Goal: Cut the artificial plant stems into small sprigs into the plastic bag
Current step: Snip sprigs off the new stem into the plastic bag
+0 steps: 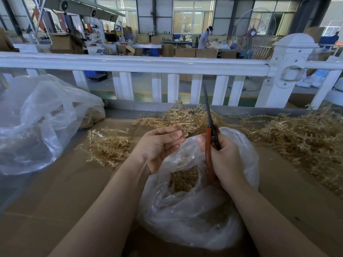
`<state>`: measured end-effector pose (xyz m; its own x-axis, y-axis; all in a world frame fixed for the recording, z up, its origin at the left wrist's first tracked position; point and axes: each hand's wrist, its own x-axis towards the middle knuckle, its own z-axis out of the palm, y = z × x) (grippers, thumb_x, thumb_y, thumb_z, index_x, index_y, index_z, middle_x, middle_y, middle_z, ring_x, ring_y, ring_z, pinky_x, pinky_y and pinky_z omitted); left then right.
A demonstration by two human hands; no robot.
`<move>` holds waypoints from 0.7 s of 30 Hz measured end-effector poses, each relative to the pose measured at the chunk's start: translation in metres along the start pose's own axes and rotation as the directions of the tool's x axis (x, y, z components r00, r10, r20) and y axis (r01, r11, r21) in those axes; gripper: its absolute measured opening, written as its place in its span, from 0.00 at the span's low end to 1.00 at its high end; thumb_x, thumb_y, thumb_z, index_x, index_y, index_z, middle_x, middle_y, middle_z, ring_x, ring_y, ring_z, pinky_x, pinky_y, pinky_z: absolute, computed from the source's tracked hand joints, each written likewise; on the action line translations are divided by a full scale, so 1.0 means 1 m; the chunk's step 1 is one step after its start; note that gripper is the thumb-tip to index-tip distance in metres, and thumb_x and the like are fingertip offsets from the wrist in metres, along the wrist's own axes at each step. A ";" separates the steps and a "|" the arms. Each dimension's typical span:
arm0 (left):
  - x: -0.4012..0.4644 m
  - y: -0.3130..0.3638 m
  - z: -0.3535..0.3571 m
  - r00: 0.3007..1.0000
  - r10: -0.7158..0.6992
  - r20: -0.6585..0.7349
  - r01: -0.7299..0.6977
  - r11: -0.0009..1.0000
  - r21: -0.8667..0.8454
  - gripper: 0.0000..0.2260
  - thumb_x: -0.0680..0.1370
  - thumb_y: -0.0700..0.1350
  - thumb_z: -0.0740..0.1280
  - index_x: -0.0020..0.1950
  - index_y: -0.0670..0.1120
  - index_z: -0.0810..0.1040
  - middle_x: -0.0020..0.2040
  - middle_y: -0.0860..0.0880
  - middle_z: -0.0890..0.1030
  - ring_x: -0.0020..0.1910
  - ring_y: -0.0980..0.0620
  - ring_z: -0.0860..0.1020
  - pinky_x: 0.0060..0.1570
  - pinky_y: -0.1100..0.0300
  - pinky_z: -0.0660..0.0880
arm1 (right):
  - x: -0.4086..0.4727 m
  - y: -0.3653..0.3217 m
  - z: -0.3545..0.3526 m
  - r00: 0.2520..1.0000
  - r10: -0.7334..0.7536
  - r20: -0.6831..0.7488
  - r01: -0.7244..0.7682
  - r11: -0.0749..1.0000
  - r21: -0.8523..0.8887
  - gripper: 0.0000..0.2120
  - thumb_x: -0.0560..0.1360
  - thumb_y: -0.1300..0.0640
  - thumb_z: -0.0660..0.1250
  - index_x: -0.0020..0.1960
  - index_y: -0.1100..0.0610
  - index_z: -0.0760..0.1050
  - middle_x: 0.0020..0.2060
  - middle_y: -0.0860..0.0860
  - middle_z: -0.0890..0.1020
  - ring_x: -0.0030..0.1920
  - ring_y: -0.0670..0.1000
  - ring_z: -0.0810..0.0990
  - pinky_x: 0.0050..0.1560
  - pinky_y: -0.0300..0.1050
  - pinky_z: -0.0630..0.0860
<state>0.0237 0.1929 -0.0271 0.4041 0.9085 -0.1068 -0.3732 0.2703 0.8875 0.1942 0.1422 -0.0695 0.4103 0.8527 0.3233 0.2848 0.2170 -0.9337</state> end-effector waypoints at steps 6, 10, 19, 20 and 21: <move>0.001 0.001 -0.001 0.997 0.068 -0.042 -0.068 0.998 -0.014 0.09 0.66 0.35 0.74 0.43 0.45 0.85 0.41 0.47 0.86 0.39 0.53 0.85 0.38 0.65 0.81 | -0.006 -0.009 0.000 0.997 -0.077 0.010 0.077 0.997 -0.013 0.20 0.66 0.33 0.68 0.45 0.48 0.79 0.31 0.36 0.81 0.35 0.36 0.79 0.36 0.28 0.72; 0.001 0.001 0.000 0.993 0.091 -0.077 -0.093 0.995 -0.021 0.08 0.70 0.33 0.73 0.41 0.46 0.84 0.41 0.47 0.86 0.39 0.53 0.85 0.37 0.64 0.81 | -0.006 -0.001 0.001 0.992 -0.107 0.068 0.117 0.980 -0.161 0.23 0.66 0.28 0.68 0.47 0.46 0.77 0.39 0.43 0.82 0.41 0.41 0.81 0.38 0.37 0.76; -0.001 0.002 0.002 0.969 0.233 -0.081 -0.233 0.972 0.011 0.09 0.74 0.31 0.70 0.43 0.45 0.82 0.41 0.47 0.85 0.41 0.53 0.84 0.43 0.63 0.81 | -0.009 0.000 0.003 0.973 -0.157 0.171 0.222 0.843 -0.491 0.28 0.64 0.22 0.60 0.52 0.42 0.72 0.38 0.39 0.77 0.40 0.39 0.76 0.39 0.36 0.71; -0.001 0.002 0.002 0.965 0.251 -0.077 -0.251 0.968 0.013 0.09 0.74 0.31 0.71 0.43 0.45 0.82 0.40 0.48 0.85 0.40 0.53 0.83 0.45 0.63 0.80 | -0.010 0.000 0.003 0.971 -0.166 0.171 0.231 0.828 -0.511 0.27 0.65 0.22 0.61 0.52 0.42 0.72 0.38 0.38 0.75 0.39 0.38 0.76 0.37 0.34 0.68; -0.001 0.002 0.002 0.961 0.266 -0.075 -0.266 0.964 0.011 0.09 0.74 0.31 0.71 0.43 0.46 0.83 0.40 0.48 0.85 0.40 0.54 0.82 0.46 0.62 0.80 | -0.010 0.000 0.002 0.970 -0.172 0.173 0.239 0.815 -0.528 0.26 0.66 0.23 0.62 0.53 0.42 0.71 0.37 0.38 0.74 0.38 0.38 0.75 0.37 0.33 0.67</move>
<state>0.0243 0.1917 -0.0238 0.2265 0.9688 0.1002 -0.4585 0.0153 0.8886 0.1881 0.1350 -0.0734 0.1987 0.8719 0.4475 0.7878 0.1295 -0.6022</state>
